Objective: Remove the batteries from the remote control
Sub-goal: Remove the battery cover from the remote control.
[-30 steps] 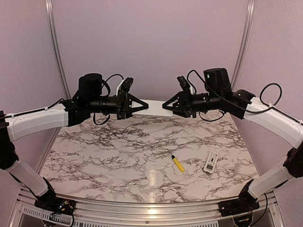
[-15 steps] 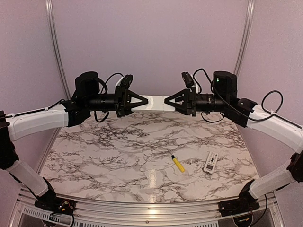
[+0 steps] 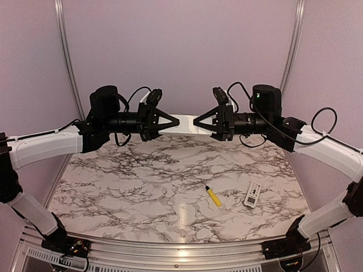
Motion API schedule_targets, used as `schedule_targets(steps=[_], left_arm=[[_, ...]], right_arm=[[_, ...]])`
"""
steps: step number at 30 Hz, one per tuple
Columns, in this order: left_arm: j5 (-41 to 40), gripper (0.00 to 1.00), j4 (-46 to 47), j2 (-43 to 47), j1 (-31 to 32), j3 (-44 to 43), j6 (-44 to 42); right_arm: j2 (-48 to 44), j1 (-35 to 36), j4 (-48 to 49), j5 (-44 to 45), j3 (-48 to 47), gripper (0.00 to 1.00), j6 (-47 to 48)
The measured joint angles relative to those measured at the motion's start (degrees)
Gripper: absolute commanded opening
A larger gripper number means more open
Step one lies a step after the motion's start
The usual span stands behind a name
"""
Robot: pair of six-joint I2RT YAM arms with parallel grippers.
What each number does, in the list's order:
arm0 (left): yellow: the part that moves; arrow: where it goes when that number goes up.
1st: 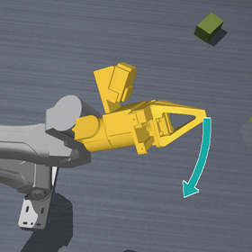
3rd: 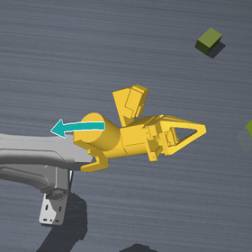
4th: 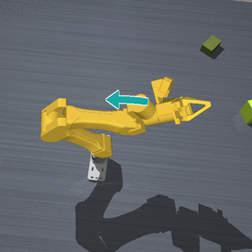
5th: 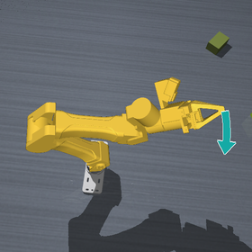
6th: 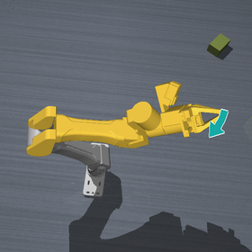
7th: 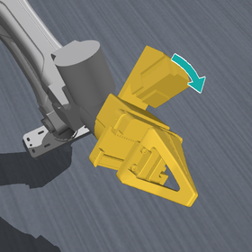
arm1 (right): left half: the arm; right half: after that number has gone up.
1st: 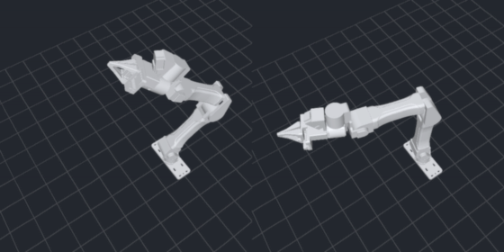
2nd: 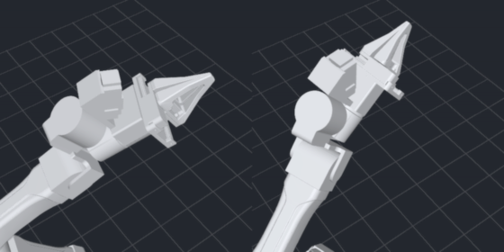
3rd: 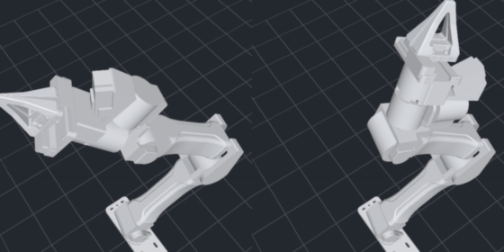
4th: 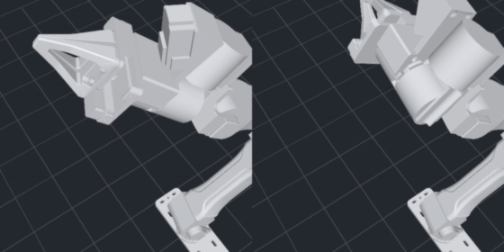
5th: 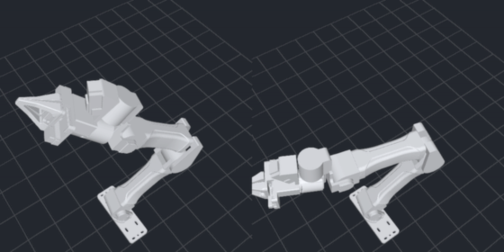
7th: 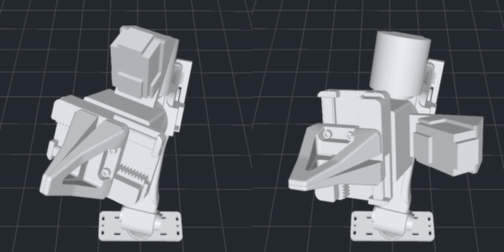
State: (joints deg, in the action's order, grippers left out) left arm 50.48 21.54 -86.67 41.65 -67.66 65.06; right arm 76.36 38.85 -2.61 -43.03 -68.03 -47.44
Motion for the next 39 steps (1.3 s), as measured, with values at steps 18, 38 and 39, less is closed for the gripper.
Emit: schedule_targets(steps=[18, 38, 39], left_arm=[[-2.2, 0.0, -6.0, 0.0, 0.4, -0.1, -5.0], [-3.7, 0.0, -9.8, -0.1, 0.3, -0.1, -6.5], [-3.8, 0.0, -9.9, -0.1, 0.3, -0.1, -6.6]], right_arm=[[0.2, -0.1, -21.8, 7.0, -8.6, 0.7, 9.2], [3.3, 1.0, -31.7, 13.5, -12.4, 0.58, 14.2], [3.3, 1.0, -31.9, 13.8, -12.5, 0.57, 14.4]])
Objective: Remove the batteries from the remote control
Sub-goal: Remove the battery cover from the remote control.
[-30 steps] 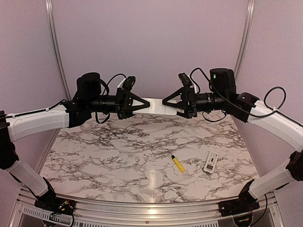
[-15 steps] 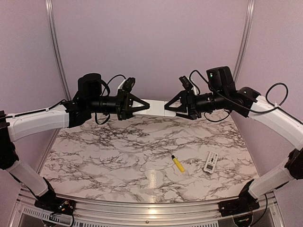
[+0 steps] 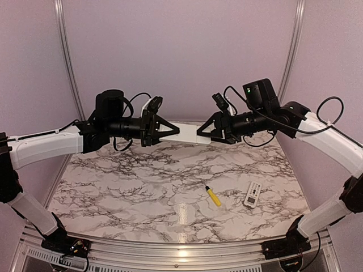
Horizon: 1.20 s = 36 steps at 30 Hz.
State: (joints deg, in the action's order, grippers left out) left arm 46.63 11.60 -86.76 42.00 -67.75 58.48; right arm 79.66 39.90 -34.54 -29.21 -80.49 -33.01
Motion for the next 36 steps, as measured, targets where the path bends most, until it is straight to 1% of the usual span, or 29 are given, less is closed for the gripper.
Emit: schedule_targets(steps=[4, 9, 12, 15, 18, 21, 36], left_arm=[[-0.2, 0.0, -0.4, -0.3, 0.1, 0.0, -0.1], [-0.6, 0.0, -0.9, -0.6, 0.1, 0.0, -0.4], [-0.9, 0.0, -1.6, -0.6, 0.1, 0.0, -0.9], [-1.3, 0.0, -2.2, -0.7, 0.1, 0.0, -1.2], [-1.7, 0.0, -2.5, -0.7, 0.1, 0.0, -1.6], [-1.8, 0.0, -2.9, -0.9, 0.0, 0.0, -2.0], [-2.1, 0.0, -4.9, -1.7, -0.2, -0.6, -4.8]], right_arm=[[0.0, 0.1, -0.7, 0.7, 0.0, 0.51, 0.3], [0.0, 0.2, -1.2, 1.1, -0.2, 0.38, 0.6], [0.0, 0.2, -2.0, 1.4, -0.4, 0.37, 0.9], [0.2, 0.2, -3.3, 1.9, -0.8, 0.42, 1.3], [0.9, 0.2, -4.2, 2.4, -1.6, 0.41, 1.6], [1.8, 0.5, -4.9, 2.6, -2.3, 0.33, 1.7], [4.0, 0.6, -8.1, 2.8, -4.9, 0.05, 1.6]])
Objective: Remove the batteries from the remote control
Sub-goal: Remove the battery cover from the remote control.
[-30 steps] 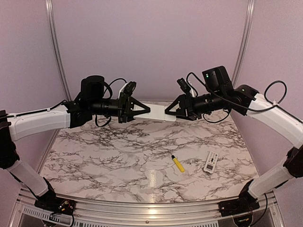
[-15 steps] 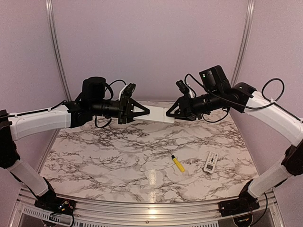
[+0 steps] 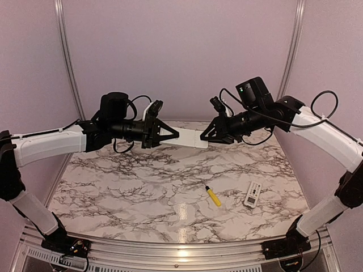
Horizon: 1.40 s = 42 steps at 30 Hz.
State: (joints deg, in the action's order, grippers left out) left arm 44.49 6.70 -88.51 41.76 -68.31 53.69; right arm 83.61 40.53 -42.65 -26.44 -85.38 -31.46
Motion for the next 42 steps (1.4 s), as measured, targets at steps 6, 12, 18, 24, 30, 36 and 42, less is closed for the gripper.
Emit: schedule_targets(steps=[6, 12, 18, 24, 30, 36, 42], left_arm=[[0.0, 0.0, -0.2, -0.8, -0.2, -0.4, -0.7], [-0.9, 0.0, -2.4, -1.6, -0.2, -1.4, -1.9], [-2.4, 0.0, -4.2, -1.7, -0.2, -2.2, -2.6], [-3.2, 0.0, -4.7, -1.7, -0.2, -2.2, -3.0], [-4.2, 0.0, -6.1, -1.8, -0.2, -2.2, -3.0], [-4.5, 0.0, -7.0, -1.9, -0.2, -2.2, -3.2], [-4.8, 0.0, -7.0, -1.9, -0.2, -2.2, -3.6]], right_arm=[[1.0, 0.0, -1.4, 0.8, -1.1, 0.0, 0.0], [1.7, 0.0, -2.7, 2.0, -1.9, 0.0, 0.1], [3.2, 0.1, -4.3, 3.1, -4.2, 0.0, 0.3], [3.5, 0.2, -4.1, 3.0, -4.6, 0.0, 0.2], [3.7, 0.8, -2.3, 1.9, -4.6, 0.0, 0.0], [3.7, 1.1, -1.0, 1.5, -3.8, 0.0, -0.2], [3.7, 1.1, -0.8, 1.5, -3.8, 0.0, -0.3]])
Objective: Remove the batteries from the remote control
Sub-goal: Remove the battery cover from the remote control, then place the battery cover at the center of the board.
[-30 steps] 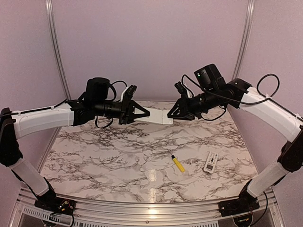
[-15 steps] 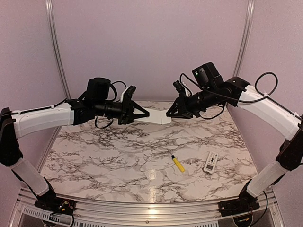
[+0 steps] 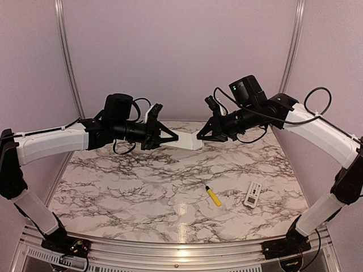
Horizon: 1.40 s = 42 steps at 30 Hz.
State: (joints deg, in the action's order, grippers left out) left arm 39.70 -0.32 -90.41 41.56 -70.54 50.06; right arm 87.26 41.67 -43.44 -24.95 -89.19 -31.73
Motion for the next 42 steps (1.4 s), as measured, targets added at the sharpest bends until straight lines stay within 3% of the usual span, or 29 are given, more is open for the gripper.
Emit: schedule_targets(steps=[28, 42], left_arm=[[-3.9, 0.0, -3.4, 7.2, -1.0, 5.2, -2.6], [-7.7, 0.0, -12.4, 12.1, -1.1, 5.7, -7.2]], right_arm=[[-2.4, -3.7, 3.0, -3.3, 0.2, 0.0, -1.1], [-1.8, -5.1, -3.7, 6.1, 0.2, 0.0, 3.0]])
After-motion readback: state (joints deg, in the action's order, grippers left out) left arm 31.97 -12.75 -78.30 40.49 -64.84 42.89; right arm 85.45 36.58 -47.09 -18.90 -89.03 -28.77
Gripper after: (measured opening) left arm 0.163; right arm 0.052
